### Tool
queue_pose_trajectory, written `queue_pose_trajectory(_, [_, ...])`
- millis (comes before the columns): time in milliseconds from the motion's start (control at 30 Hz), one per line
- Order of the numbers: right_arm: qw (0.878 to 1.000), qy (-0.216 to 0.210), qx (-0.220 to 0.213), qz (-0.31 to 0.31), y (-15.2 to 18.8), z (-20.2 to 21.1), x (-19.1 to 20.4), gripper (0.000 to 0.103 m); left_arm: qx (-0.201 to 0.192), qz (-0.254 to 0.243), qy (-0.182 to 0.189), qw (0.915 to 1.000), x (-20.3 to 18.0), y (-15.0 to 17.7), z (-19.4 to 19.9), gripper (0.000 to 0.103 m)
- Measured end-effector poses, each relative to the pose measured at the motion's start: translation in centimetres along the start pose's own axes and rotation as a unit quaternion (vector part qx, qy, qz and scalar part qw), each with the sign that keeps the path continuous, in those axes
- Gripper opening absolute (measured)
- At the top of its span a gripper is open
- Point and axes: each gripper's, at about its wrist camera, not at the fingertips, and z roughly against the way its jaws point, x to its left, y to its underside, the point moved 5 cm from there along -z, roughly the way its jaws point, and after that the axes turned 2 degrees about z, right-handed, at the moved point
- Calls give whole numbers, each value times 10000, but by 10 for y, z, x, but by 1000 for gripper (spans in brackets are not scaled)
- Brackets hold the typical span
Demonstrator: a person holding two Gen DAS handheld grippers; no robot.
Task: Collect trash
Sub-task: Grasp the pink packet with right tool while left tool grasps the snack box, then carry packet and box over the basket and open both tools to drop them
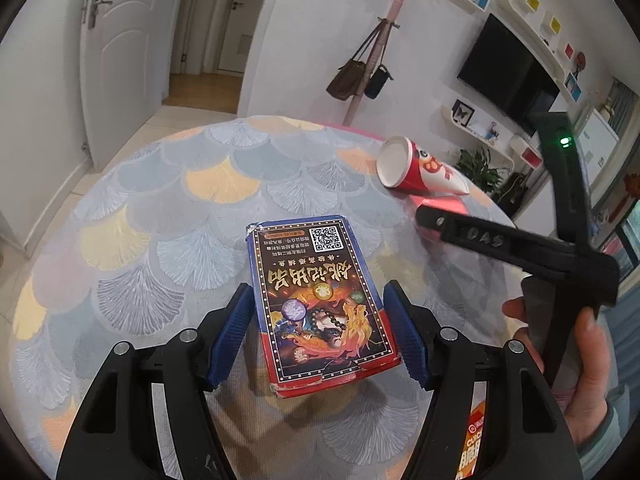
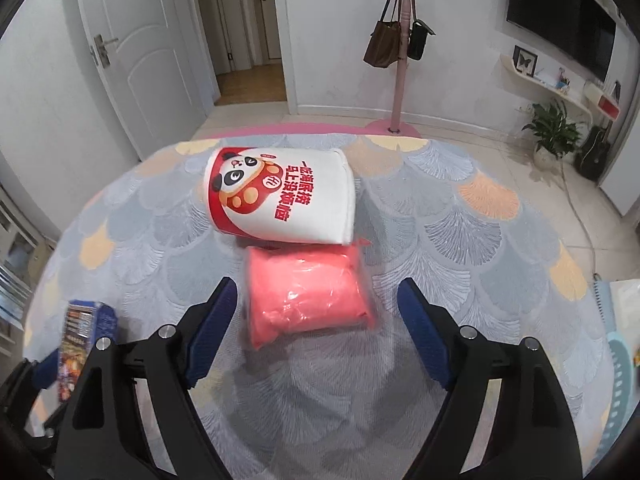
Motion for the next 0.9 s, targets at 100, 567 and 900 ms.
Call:
queue_pose_trajectory(100, [9997, 164, 35, 175, -1, -4, 6, 68, 77, -79, -33, 9999, -3, 4, -3, 65])
queue_pose_trajectory(567, [9946, -32, -872, 559, 12, 42, 22, 53, -246, -377, -167, 9988, -7, 6, 6, 65])
queue_pose_trajectory(900, [9936, -413, -1051, -76, 52, 97, -2, 53, -221, -475, 344, 9980, -22, 20, 31, 65])
